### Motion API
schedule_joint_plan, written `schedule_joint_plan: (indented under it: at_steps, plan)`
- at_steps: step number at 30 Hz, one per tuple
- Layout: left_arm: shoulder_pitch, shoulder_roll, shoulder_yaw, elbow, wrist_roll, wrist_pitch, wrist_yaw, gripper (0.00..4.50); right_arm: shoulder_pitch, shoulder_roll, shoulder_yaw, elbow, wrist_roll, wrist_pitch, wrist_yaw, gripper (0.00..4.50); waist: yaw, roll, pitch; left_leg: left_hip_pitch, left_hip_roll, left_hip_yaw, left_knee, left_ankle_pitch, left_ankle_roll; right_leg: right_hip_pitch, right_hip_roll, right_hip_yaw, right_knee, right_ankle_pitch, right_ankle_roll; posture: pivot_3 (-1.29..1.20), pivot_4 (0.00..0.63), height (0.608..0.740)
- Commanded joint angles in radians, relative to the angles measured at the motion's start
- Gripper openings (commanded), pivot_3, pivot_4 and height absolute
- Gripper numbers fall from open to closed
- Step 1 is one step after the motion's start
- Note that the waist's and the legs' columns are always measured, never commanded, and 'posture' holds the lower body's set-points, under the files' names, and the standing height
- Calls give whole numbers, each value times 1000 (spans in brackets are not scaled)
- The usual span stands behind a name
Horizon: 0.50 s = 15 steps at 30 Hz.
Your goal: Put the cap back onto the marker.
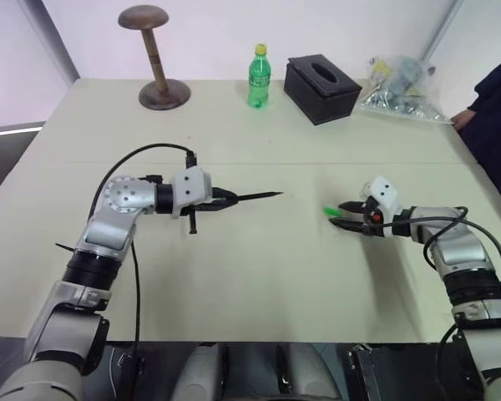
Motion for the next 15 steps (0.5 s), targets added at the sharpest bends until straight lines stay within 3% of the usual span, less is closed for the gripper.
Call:
schedule_joint_plan:
  at_steps: [1,2,3,10,15]
  plan:
    - [-5,10,21,-29,-16,-8,5,0,-17,3,-6,8,-8,-12,-2,537,0,0,0,0,0,0,0,0,0,0,0,0,0,0,0,0,150,740]
    - [-5,10,21,-29,-16,-8,5,0,-17,4,-5,10,-10,-14,-2,124,0,0,0,0,0,0,0,0,0,0,0,0,0,0,0,0,150,740]
    - [-6,10,21,-28,-16,-7,5,0,-18,4,-5,13,-11,-16,-2,42,0,0,0,0,0,0,0,0,0,0,0,0,0,0,0,0,150,740]
    - [-15,10,20,-17,-9,-18,8,0,-7,-1,4,7,-34,-28,-13,42,0,0,0,0,0,0,0,0,0,0,0,0,0,0,0,0,150,740]
    - [-56,4,-12,51,21,-115,-25,0,49,-64,18,-193,-121,-15,-85,42,3,0,0,0,0,0,0,0,0,0,0,0,1,0,0,0,150,740]
